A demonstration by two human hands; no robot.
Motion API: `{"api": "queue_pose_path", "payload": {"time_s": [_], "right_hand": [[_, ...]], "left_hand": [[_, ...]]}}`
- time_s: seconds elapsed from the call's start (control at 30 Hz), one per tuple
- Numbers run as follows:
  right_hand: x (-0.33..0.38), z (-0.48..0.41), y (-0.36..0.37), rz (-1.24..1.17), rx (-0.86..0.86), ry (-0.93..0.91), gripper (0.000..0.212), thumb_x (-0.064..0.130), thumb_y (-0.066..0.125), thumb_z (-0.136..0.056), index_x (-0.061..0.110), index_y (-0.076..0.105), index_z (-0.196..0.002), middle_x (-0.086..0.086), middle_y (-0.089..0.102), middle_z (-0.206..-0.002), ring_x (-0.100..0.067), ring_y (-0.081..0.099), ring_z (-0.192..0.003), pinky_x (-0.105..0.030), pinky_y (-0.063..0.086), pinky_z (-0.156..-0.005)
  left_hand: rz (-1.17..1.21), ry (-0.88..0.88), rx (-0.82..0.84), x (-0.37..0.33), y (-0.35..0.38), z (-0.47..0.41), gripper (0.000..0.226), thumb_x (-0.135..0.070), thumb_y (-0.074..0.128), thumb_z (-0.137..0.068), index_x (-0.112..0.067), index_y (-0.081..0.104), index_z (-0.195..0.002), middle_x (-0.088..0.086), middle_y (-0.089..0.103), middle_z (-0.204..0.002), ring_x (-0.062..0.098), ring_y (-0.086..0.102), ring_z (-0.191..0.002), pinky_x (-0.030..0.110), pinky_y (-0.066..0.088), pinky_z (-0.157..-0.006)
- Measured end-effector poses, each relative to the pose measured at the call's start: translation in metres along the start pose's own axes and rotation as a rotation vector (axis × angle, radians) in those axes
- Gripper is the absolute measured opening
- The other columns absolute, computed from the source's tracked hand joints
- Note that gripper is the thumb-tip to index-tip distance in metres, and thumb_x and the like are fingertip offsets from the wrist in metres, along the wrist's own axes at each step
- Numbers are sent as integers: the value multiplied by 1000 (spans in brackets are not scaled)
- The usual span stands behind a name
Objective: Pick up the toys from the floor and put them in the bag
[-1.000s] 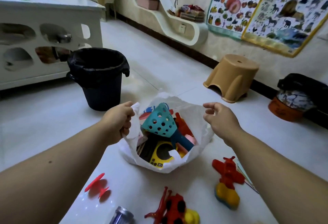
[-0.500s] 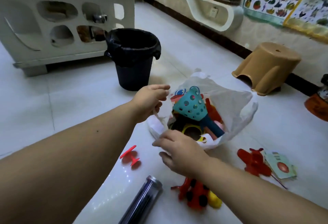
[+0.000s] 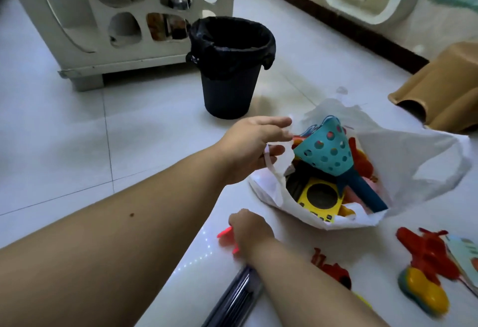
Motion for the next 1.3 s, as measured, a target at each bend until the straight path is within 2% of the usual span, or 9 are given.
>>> {"api": "queue_pose_path", "payload": {"time_s": [0.2,0.3,0.4,0.47,0.63,0.83,1.0,1.1,1.3], "right_hand": [[-17,75,-57,-208,-453,-43,27,29,50,-94,22,69,-111,4,70,-106,-9,62,-98,-12,41,-75],[-28,148,-127,-418,-900,-99,23,31,52,-90,23,72,-99,14,67,-80,10,55,-81,-2,39,-68],[-59,164,-178,-528,-1029,86,15,30,55,-93,25,66,-85,12,62,-69,5,57,-74,-11,41,-62],[-86,145,-194,-476,-965,265,20,29,52,-94,17,65,-87,1,66,-74,-15,60,-74,-30,41,-62],[-115,110,-177,-328,-550,375,32,31,53,-94,18,60,-123,-4,67,-110,-23,61,-102,-27,43,-75],[-58,148,-122,-58,-607,-1,31,26,50,-94,26,62,-122,7,65,-120,-11,57,-110,-14,37,-85],[-29,123,11,243,77,-217,64,11,45,-92,29,23,-149,-1,18,-159,-23,18,-144,-43,25,-113],[-24,98,44,351,97,-203,66,5,49,-89,28,23,-146,-4,9,-159,-29,16,-142,-49,27,-106],[-33,95,52,401,46,-198,40,12,58,-82,18,50,-120,-13,43,-125,-36,43,-115,-43,35,-91]], "left_hand": [[66,27,30,-7,21,6,31,-14,61,-86,-21,63,-116,-1,66,-100,14,59,-74,25,50,-69],[180,42,23,-10,27,12,21,-10,56,-87,-20,65,-105,5,66,-101,12,55,-65,22,48,-66],[255,35,-16,-11,32,18,19,-9,53,-88,-20,64,-99,9,63,-105,12,52,-62,20,47,-60],[261,27,-46,-10,34,22,21,-9,54,-88,-18,65,-104,8,63,-108,11,54,-61,16,46,-54],[164,20,-69,-2,37,31,43,7,44,-89,-12,53,-126,4,60,-113,17,58,-87,25,54,-58],[-9,20,-106,-6,28,40,61,15,32,-80,-15,53,-128,3,58,-119,17,55,-80,24,45,-61],[-41,3,-111,-1,29,45,60,16,32,-81,-16,53,-127,4,58,-122,20,59,-96,29,49,-69],[-21,-6,-119,4,28,46,58,16,33,-81,-17,56,-123,4,59,-121,23,59,-98,34,53,-77],[-44,1,-98,12,30,48,59,17,33,-80,-20,58,-118,1,60,-117,18,60,-99,19,47,-50]]}}
Point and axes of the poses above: each hand's wrist, its own z-axis away from the middle knuckle, its own y-axis out of the palm, x = y × z, the point moved 6 cm from there along -z, towards the middle knuckle
